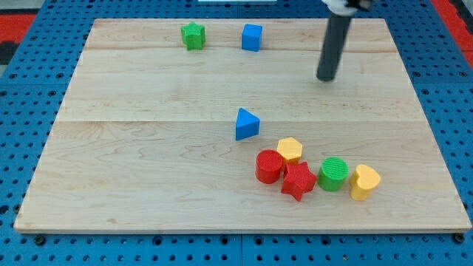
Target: Push the yellow heart into the green circle
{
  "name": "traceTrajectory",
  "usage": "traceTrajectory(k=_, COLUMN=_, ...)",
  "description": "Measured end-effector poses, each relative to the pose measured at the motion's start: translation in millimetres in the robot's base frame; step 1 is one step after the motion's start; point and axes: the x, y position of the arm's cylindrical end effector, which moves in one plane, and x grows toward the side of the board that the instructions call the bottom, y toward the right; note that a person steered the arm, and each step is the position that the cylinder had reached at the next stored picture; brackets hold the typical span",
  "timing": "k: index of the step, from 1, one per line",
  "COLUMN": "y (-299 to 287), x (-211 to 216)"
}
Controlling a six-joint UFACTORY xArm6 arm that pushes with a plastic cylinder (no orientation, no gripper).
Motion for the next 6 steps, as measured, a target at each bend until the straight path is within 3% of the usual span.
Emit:
traceTrajectory(k=2, y=30.5, x=120.0)
traceTrajectory(k=3, y=80.7, x=121.6)
traceTrajectory(k=4, y=94.0, x=175.6)
traceTrajectory(k=5, y=84.0, x=213.6)
traceTrajectory(k=6, y=39.5, x=193.1)
